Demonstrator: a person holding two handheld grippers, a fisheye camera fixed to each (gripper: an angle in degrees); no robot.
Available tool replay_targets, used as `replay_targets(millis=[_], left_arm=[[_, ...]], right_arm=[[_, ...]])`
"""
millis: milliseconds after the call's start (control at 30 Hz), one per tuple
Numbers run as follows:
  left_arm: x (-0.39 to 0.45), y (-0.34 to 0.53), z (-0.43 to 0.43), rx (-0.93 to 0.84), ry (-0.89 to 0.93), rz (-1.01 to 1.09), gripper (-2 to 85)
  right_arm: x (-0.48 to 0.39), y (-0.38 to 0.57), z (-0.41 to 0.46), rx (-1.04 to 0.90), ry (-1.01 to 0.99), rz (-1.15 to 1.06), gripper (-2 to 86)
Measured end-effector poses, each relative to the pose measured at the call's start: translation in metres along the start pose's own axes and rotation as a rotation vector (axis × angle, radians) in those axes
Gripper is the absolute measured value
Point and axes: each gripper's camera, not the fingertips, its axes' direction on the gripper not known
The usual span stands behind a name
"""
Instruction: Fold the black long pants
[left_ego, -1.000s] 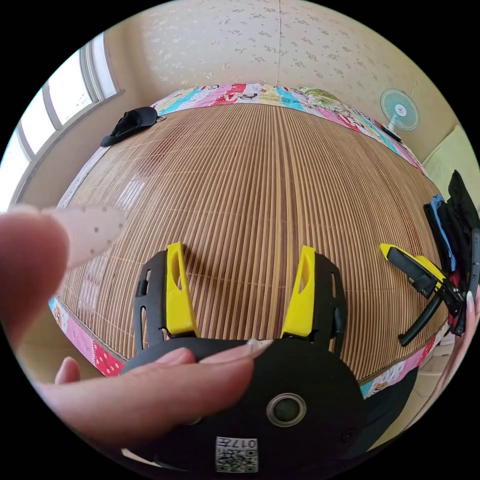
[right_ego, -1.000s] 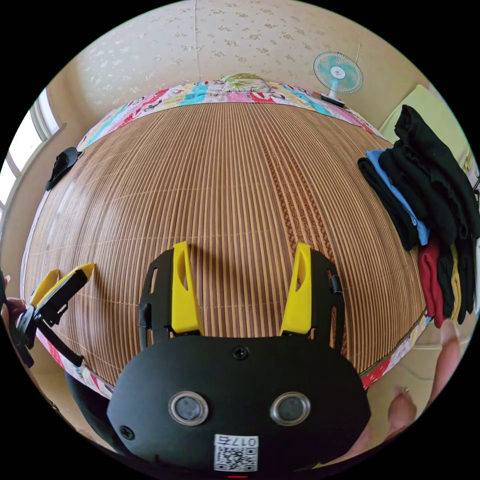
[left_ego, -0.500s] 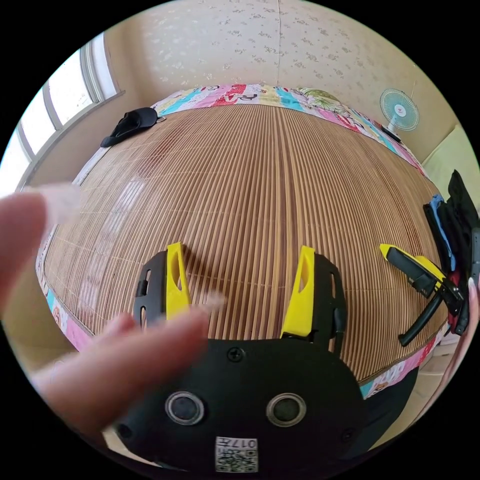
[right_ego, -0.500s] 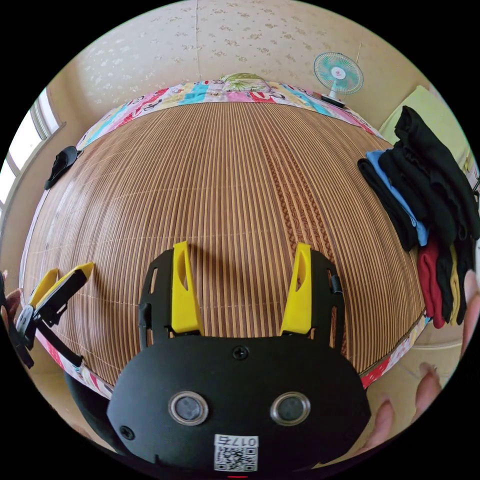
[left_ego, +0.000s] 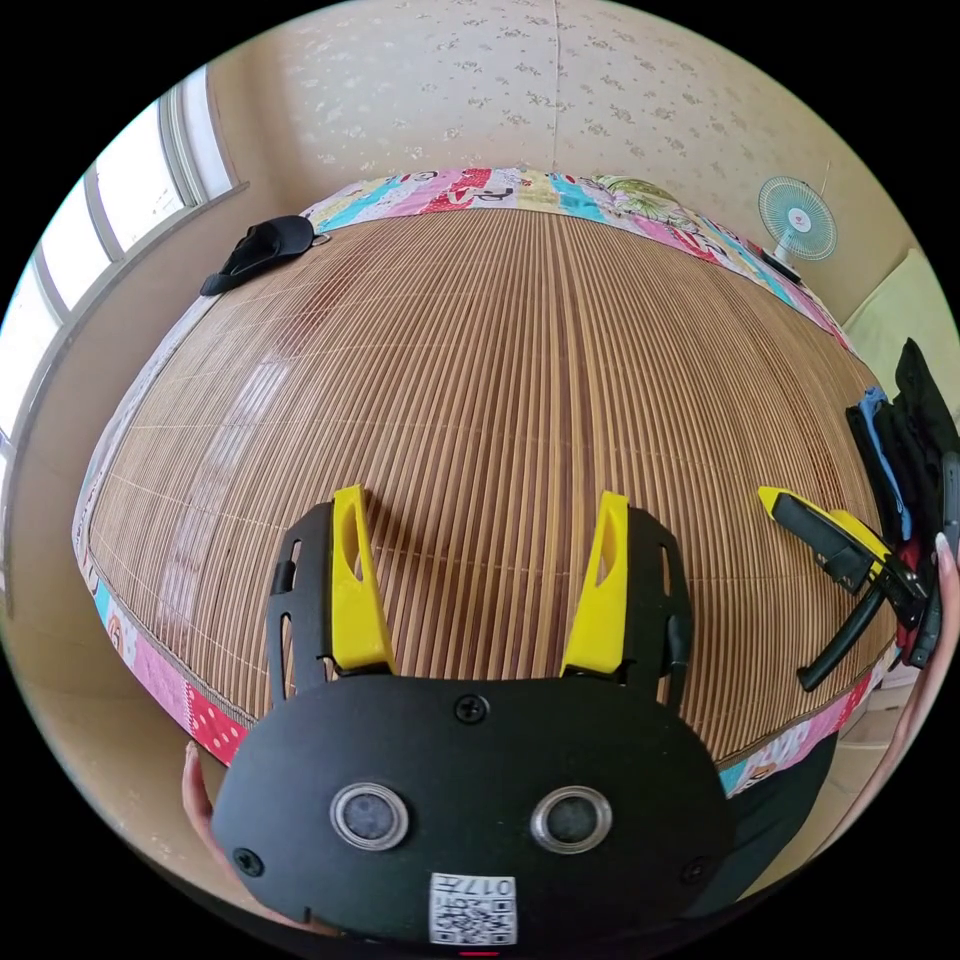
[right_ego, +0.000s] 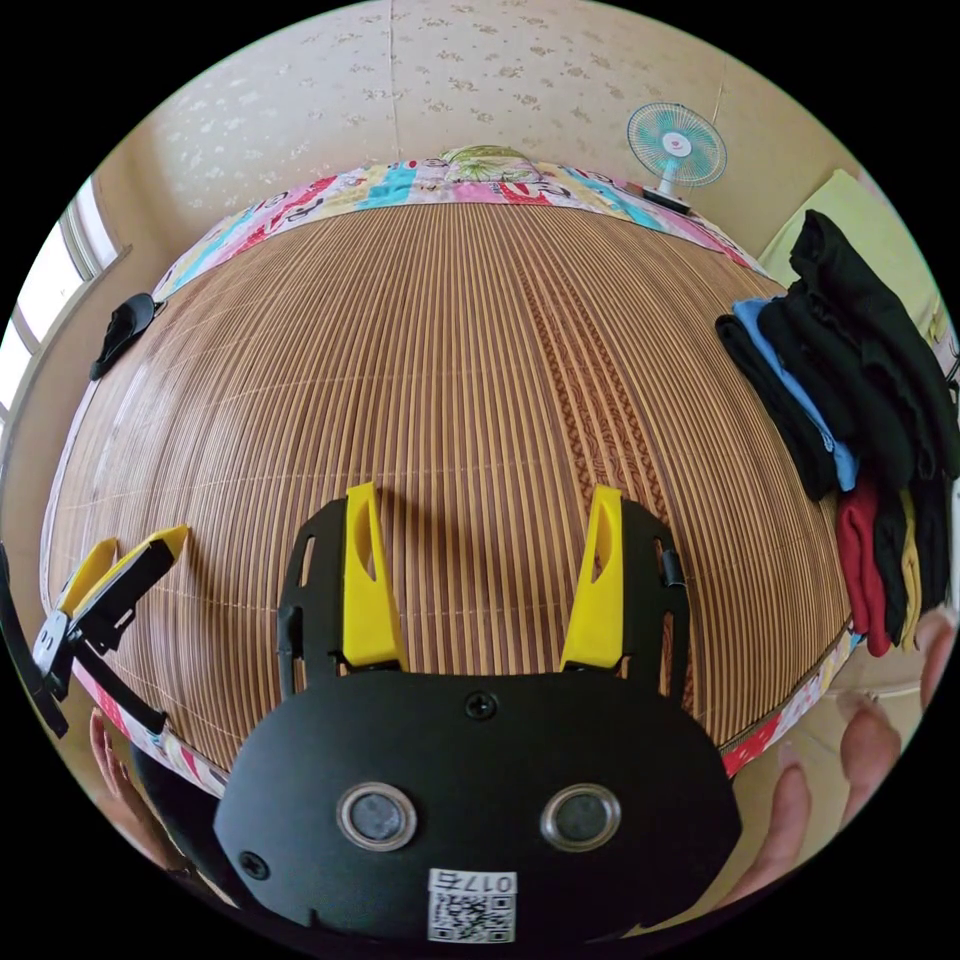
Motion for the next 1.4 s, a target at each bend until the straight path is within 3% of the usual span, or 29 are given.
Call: replay_targets(millis=[1400], left_arm=[[-0.016,-0.004,0.014,0.002,-0.004,-0.001,29.5]], right_arm=[[0.018,-0.015,0.011,0.004,0.006,-0.005,27.0]])
